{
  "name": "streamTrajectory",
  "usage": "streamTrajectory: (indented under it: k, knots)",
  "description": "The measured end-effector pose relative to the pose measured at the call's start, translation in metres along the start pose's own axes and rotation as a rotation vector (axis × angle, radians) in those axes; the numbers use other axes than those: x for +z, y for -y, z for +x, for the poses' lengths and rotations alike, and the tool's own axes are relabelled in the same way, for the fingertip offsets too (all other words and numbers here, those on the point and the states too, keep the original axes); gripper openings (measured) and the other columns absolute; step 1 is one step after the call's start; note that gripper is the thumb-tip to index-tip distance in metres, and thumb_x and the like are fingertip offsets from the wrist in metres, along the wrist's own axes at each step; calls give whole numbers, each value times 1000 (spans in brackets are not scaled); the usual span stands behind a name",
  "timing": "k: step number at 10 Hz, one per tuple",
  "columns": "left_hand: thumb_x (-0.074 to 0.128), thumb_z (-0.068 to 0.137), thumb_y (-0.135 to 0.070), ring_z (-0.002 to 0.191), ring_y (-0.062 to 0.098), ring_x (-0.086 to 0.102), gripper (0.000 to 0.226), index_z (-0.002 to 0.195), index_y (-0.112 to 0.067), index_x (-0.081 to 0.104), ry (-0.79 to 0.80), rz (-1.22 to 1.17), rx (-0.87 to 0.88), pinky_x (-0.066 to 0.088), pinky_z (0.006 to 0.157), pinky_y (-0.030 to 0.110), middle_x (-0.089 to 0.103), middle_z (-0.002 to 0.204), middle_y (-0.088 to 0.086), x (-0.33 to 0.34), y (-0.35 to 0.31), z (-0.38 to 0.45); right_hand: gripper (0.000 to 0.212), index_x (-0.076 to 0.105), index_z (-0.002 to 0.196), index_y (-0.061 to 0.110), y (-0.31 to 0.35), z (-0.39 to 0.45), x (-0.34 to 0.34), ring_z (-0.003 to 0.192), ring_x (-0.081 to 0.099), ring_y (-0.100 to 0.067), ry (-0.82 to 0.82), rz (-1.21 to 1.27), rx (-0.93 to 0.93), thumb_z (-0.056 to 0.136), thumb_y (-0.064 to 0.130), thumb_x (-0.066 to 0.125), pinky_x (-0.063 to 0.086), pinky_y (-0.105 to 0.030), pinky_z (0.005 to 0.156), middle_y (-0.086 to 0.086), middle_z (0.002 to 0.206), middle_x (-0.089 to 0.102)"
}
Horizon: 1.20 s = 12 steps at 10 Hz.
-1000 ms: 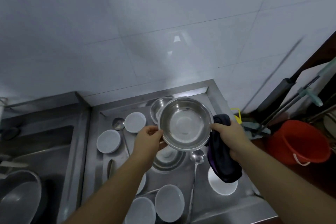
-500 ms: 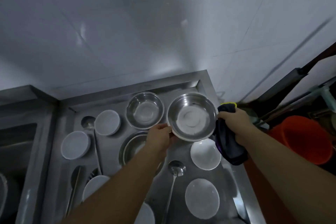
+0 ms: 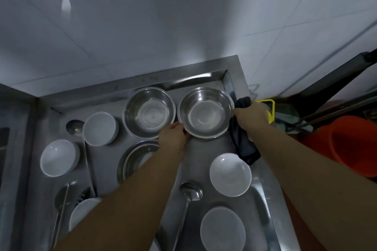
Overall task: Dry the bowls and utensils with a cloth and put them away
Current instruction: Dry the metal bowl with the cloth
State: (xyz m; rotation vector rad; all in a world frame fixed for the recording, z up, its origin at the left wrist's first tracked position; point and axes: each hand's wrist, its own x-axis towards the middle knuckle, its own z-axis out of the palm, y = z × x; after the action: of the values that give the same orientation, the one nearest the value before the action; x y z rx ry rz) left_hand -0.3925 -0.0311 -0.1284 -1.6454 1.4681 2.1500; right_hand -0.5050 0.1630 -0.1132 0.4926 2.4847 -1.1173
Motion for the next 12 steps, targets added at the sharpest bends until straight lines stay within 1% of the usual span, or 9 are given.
streamTrajectory:
  k: [2,4,6,7,8,9,10,11,12]
  knots:
    - [57,103,-2,87,20,67,11,107,-10,62,-15,-32,26,57,98,38,68,93,6,18,3,22,26,59,86,-2,1,11,5,84,62,-41,-12,-2,-32,79,20,72,57,-47,72,0,63,45]
    - [59,101,-3,84,17,66,10,102,-12,63,-41,-21,-9,56,99,36,67,92,4,20,5,27,23,61,84,9,0,-2,-9,96,64,-44,-25,37,-13,85,30,70,56,-51,89,-15,86,64]
    - [56,105,-14,66,13,63,17,88,-14,60,-86,-3,-127,56,66,23,64,80,3,-26,20,14,20,57,82,14,-1,-27,-29,86,61,-33,-39,-26,-54,89,30,66,48,-40,71,-5,79,59]
    - [65,95,-12,56,20,59,16,80,-7,64,-183,18,-99,52,62,31,63,67,8,-58,17,15,21,60,85,14,5,-43,-32,83,62,-29,-20,-51,-113,88,33,67,46,-37,67,-6,82,63]
    - [68,90,-16,55,24,59,23,68,-7,66,-244,10,-74,50,67,33,65,59,9,-90,5,19,23,57,83,17,17,-59,-24,83,60,-30,6,-89,-186,87,37,67,49,-38,69,-5,83,63]
    - [71,92,-22,63,27,64,22,78,-6,68,-266,7,-53,54,74,38,69,72,15,-110,-9,31,25,51,78,23,30,-75,-8,78,54,-23,13,-128,-264,89,39,67,33,-25,57,5,76,56]
    - [66,98,-19,81,28,66,16,86,-8,66,-210,26,-50,57,80,35,68,85,12,-118,-12,47,25,55,84,19,37,-90,10,80,57,-21,89,-124,-266,90,41,66,37,-30,61,1,82,60]
    - [61,103,-14,78,16,65,15,87,-14,61,-153,9,-55,54,70,23,65,86,3,-121,-12,53,26,57,87,18,37,-108,23,80,60,-17,145,-93,-255,89,42,67,40,-31,61,0,84,62]
    - [71,94,-14,76,23,68,18,79,-7,65,-193,7,-66,58,78,36,69,76,10,-129,-10,52,25,56,83,23,38,-127,31,77,61,-13,202,-69,-240,88,46,66,41,-29,59,3,82,63]
